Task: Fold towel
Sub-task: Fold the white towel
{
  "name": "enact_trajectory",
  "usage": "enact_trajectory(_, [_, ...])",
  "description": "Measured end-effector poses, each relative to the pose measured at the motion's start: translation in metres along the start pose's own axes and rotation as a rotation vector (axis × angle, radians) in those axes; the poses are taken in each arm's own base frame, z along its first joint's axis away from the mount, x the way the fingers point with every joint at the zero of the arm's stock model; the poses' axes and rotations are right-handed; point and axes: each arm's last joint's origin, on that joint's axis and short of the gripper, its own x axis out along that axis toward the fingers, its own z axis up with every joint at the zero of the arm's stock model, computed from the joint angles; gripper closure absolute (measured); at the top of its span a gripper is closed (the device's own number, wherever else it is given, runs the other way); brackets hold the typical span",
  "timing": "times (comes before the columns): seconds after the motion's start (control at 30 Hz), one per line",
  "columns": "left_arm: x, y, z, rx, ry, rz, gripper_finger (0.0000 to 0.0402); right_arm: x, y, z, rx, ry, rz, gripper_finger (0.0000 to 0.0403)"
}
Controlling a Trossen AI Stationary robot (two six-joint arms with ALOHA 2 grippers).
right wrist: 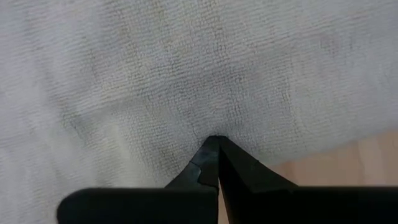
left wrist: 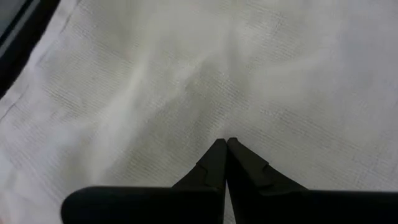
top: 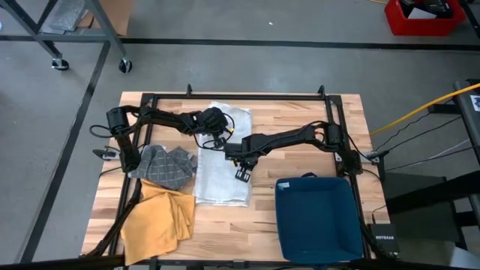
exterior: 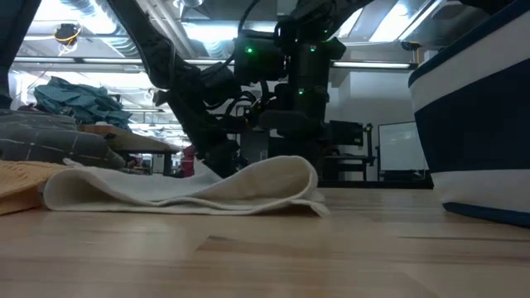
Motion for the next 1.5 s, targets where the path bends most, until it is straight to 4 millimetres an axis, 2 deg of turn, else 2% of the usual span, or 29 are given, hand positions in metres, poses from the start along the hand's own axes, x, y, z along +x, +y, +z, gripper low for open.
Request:
enact_trajectory(0.13, [-0.022, -0.001, 0.011, 0.008, -0.054, -0.005, 0.0400, -0.023, -0.004, 0.000, -0.041, -0.077, -0.083, 0.0395])
enact_trajectory(0.27, [-0.057, 0.000, 0.022, 0.031, -0.124, -0.007, 0.0400, -0.055, -0.009, -0.001, -0.096, -0.160, -0.114, 0.0395])
enact_trajectory(0.4, [-0.097, 0.003, 0.026, -0.009, -0.159, -0.019, 0.0400, -0.073, -0.011, -0.004, -0.117, -0.190, -0.093, 0.0395])
enact_trajectory(0.47, [-0.117, 0.004, 0.022, -0.010, -0.147, -0.032, 0.0400, -0.081, -0.010, -0.005, -0.118, -0.199, -0.057, 0.0395])
enact_trajectory(0.57, [-0.146, 0.002, 0.011, 0.035, -0.097, -0.095, 0.0400, -0.081, -0.009, -0.006, -0.124, -0.177, -0.002, 0.0395])
enact_trajectory(0.73, [-0.180, -0.006, -0.013, 0.102, 0.025, -0.238, 0.0400, -0.078, -0.006, -0.011, -0.164, -0.102, 0.106, 0.0393])
enact_trajectory(0.9, [-0.191, -0.019, -0.028, 0.172, 0.140, -0.305, 0.0380, -0.077, -0.001, -0.013, -0.229, -0.077, 0.179, 0.0352])
enact_trajectory(1.1, [-0.195, -0.041, -0.033, 0.313, 0.167, -0.371, 0.0293, -0.077, 0.012, -0.020, -0.353, -0.057, 0.214, 0.0258])
enact_trajectory(1.27, [-0.203, -0.062, -0.038, 0.588, 0.114, -0.448, 0.0241, -0.078, 0.038, -0.035, -0.599, -0.044, 0.239, 0.0199])
enact_trajectory(1.5, [-0.200, -0.100, -0.044, 0.906, 0.020, -0.530, 0.0231, -0.080, 0.081, -0.060, -0.956, -0.090, 0.149, 0.0178])
